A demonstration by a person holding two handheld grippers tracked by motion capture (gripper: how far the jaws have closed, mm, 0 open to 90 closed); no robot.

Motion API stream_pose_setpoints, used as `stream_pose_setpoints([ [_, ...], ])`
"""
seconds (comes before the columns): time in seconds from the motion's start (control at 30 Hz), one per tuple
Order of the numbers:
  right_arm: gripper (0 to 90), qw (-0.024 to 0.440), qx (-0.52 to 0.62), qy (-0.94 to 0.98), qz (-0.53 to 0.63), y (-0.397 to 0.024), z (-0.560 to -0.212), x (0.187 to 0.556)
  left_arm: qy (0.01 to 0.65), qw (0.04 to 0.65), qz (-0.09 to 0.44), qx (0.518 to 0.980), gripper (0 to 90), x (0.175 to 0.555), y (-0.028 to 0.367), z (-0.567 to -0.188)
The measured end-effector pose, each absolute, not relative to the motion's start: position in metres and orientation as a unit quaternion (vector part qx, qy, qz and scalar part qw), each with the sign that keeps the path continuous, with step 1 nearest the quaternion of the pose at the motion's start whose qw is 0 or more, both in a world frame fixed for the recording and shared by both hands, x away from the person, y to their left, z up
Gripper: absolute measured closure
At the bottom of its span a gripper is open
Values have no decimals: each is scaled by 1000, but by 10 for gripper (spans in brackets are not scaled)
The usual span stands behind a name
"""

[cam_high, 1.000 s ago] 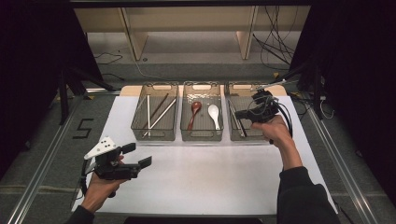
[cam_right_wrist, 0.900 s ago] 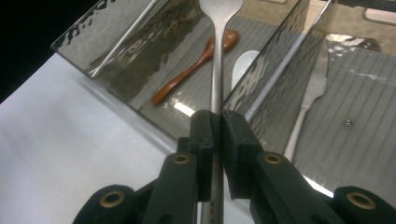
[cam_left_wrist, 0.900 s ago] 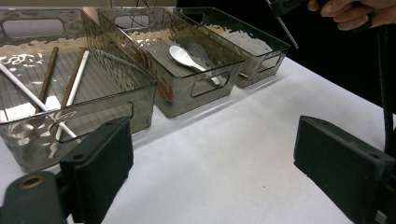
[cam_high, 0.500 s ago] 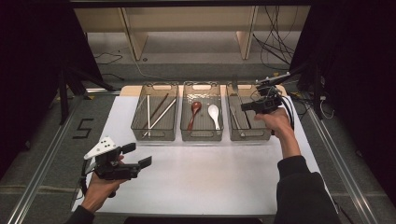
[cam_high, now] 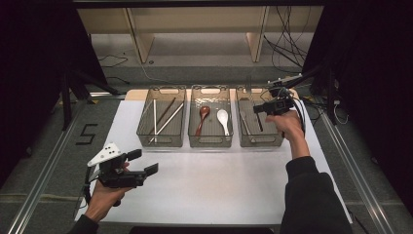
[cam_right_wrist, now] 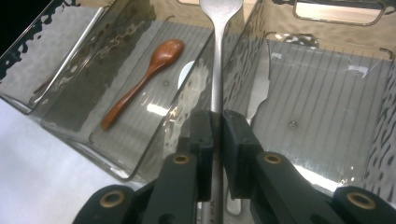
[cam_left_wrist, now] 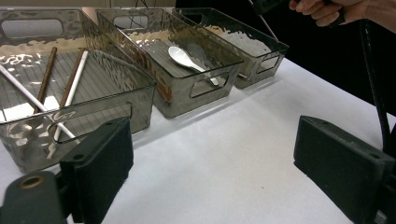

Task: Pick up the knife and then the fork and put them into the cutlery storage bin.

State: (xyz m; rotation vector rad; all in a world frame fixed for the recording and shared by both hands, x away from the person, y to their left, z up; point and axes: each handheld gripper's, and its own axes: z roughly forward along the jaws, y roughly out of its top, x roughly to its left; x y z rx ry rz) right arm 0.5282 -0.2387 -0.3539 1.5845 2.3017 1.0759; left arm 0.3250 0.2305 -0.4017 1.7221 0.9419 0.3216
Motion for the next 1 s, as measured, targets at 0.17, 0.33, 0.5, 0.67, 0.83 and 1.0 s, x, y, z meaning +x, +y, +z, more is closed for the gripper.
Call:
stream_pose_setpoints([
  [0.17,837,76,534,764,353,-240,-356,532,397,545,135,726,112,325,230,-402],
  [0.33,836,79,543,761,346,-239,-358,535,397,545,135,726,112,325,230,-402],
  [0.5,836,83,554,756,339,-238,-363,538,397,545,135,726,112,325,230,-402],
  [0.67,836,87,558,754,336,-237,-367,540,397,545,135,726,112,325,230,-402],
  [0.83,835,88,564,752,330,-237,-371,542,397,545,134,726,112,325,230,-402],
  [1.0,834,87,569,750,327,-236,-375,542,397,545,135,726,112,325,230,-402],
])
